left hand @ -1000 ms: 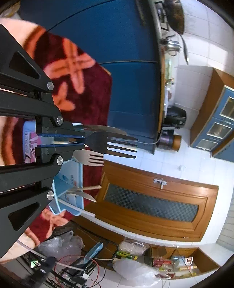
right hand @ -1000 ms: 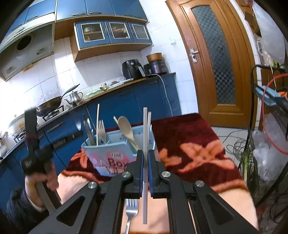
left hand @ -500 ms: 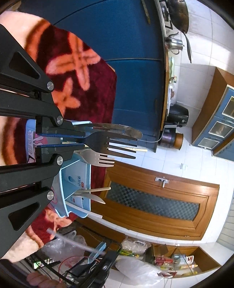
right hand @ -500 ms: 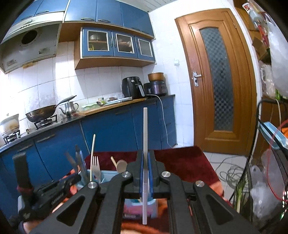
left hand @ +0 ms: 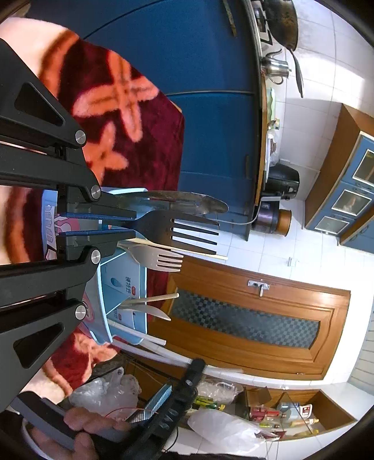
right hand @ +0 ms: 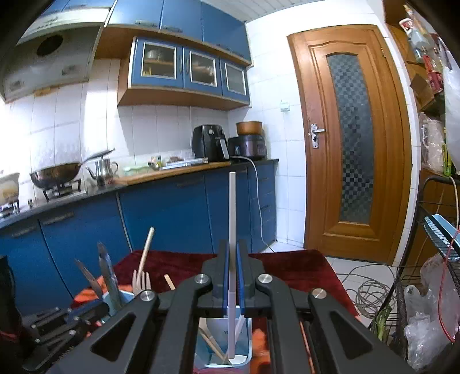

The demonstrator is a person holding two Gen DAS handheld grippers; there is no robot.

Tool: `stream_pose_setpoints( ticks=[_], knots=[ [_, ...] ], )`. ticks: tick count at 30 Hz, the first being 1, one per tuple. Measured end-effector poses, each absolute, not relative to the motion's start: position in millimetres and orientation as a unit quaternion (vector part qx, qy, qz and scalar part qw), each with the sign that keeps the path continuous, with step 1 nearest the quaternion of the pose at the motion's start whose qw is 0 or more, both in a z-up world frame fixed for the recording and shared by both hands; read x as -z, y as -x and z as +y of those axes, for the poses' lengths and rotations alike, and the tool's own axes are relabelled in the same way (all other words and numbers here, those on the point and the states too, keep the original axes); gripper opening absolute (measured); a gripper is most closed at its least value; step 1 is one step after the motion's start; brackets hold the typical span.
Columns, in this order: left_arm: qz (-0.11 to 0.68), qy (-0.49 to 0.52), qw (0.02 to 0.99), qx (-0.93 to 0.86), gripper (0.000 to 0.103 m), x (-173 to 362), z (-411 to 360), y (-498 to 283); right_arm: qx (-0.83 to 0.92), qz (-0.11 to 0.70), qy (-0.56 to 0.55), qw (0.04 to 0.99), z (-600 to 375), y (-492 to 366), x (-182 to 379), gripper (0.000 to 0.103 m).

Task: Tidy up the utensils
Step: 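Lower the fork into the blue box with the left tool while the right tool inserts the stick, then move the left tool to the last silver fork while the right tool grasps another fork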

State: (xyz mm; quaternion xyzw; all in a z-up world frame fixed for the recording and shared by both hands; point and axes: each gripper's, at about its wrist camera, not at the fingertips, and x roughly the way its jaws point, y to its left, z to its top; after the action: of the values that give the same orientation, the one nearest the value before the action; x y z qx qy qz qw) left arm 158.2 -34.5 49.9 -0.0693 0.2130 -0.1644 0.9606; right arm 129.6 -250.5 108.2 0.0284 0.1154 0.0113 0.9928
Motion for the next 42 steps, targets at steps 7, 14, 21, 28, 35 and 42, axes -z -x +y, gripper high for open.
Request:
stream_pose_setpoints(
  ticks=[7, 14, 21, 28, 35, 42],
  knots=[
    [0.215, 0.067, 0.96, 0.164, 0.007, -52.1, -36.8, -153.4, -0.035, 0.17, -0.044, 0.984, -252.1, -136.7, -79.3, 0.008],
    [0.229, 0.064, 0.956, 0.171, 0.022, -57.5, -39.3, -138.3, -0.055, 0.176, -0.064, 0.981, -257.1, -119.5, -76.8, 0.026],
    [0.259, 0.058, 0.95, 0.167, 0.022, -57.8, -40.9, -120.4, -0.061, 0.181, -0.082, 0.978, -259.9, -89.8, -83.9, 0.029],
    [0.297, 0.045, 0.939, 0.168, 0.033, -52.2, -43.3, -100.3, -0.06, 0.192, -0.082, 0.976, -257.9, -55.1, -88.1, 0.033],
    [0.329, 0.044, 0.93, 0.159, 0.037, -45.3, -39.2, -84.4, -0.064, 0.23, -0.095, 0.967, -255.6, -30.7, -70.0, 0.036],
    [0.337, 0.038, 0.929, 0.147, 0.038, -38.3, -35.6, -63.1, -0.071, 0.298, -0.106, 0.946, -253.5, -27.9, -36.0, 0.037]
  ],
)
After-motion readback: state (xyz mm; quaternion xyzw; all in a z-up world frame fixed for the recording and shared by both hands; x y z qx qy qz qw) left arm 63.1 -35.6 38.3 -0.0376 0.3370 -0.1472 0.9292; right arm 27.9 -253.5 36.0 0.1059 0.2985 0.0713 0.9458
